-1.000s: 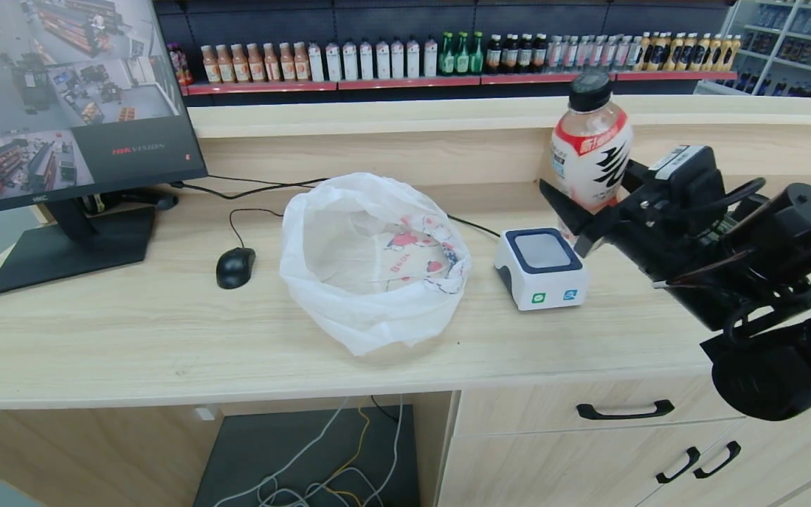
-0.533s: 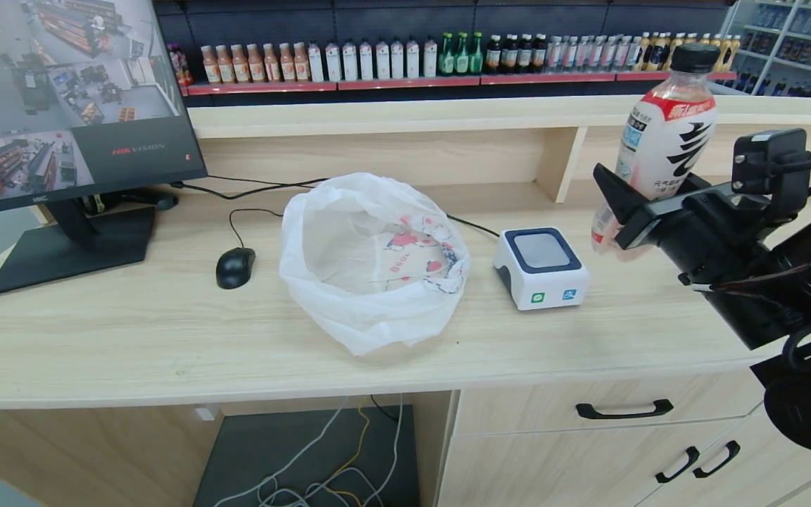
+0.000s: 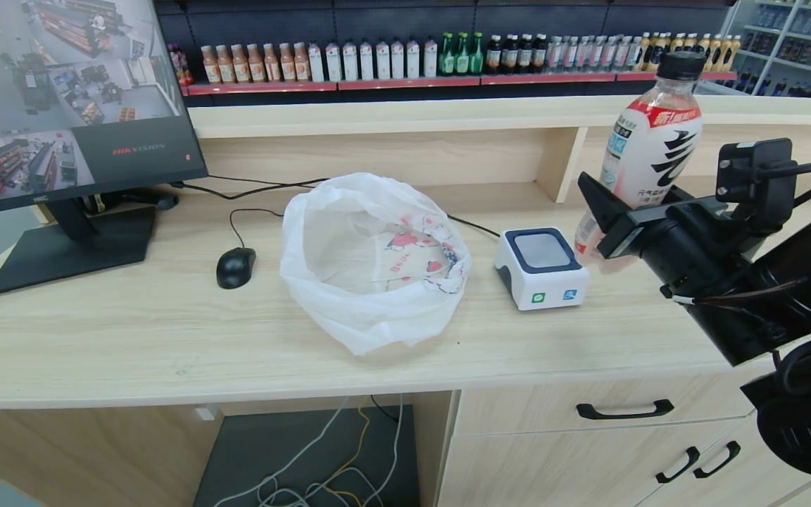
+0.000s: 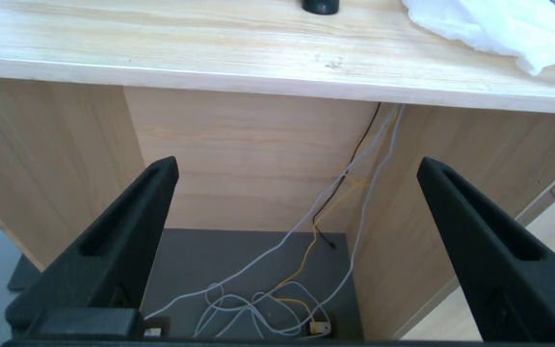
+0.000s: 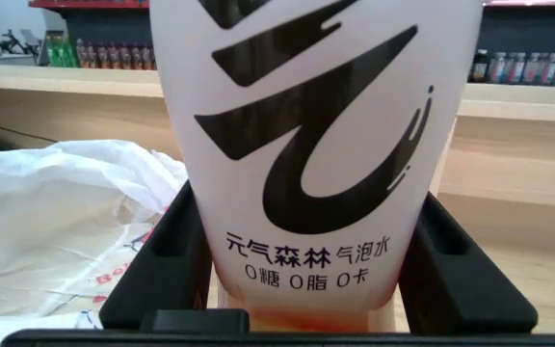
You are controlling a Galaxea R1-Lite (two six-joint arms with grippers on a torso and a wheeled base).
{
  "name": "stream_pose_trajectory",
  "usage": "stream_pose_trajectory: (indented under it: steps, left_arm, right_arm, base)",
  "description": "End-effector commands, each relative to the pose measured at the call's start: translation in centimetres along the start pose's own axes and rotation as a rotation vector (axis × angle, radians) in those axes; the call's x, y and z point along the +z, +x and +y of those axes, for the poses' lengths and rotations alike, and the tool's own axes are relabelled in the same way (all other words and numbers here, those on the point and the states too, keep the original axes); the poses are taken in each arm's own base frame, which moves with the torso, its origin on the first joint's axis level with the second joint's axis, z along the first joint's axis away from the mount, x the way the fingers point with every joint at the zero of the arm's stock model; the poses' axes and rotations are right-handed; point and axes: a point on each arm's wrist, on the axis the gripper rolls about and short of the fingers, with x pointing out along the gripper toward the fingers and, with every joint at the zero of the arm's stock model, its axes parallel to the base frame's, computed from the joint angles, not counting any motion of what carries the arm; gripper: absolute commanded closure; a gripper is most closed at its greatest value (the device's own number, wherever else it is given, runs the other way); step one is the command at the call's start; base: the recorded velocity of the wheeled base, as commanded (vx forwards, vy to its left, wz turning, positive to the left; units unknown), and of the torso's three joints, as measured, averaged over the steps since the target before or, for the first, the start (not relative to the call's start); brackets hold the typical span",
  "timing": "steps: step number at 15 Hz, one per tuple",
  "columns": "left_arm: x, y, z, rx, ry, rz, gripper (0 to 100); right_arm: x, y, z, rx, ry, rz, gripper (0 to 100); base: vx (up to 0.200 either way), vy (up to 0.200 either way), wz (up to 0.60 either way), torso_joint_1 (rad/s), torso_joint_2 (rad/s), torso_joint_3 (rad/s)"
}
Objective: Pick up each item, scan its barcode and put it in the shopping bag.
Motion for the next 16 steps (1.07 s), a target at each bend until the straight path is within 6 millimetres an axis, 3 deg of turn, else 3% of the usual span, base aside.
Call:
stream_pose_trajectory:
  steps: [1,5,16]
  left_arm:
    - [0.00,0.00,0.00,0.001,0.000,0.000,0]
    - [0.00,0.00,0.00,0.001,0.000,0.000,0]
    - [0.00,0.00,0.00,0.001,-0.003,0.000,0]
  right_arm:
    - [-0.66,0.21,0.23,0.006,0.002,0.016,100]
    - [-0.33,0.51,0.96,0.026,0.018,-0.003,100]
    - [-0.57,0.56,0.81,0.021,0.029,0.004,100]
  base:
    - [0.000,0.000,0.00,0.000,0.00,0.000]
    - [0.000,0.000,0.00,0.000,0.00,0.000]
    - [0.000,0.200,0.00,0.002,0.00,0.002]
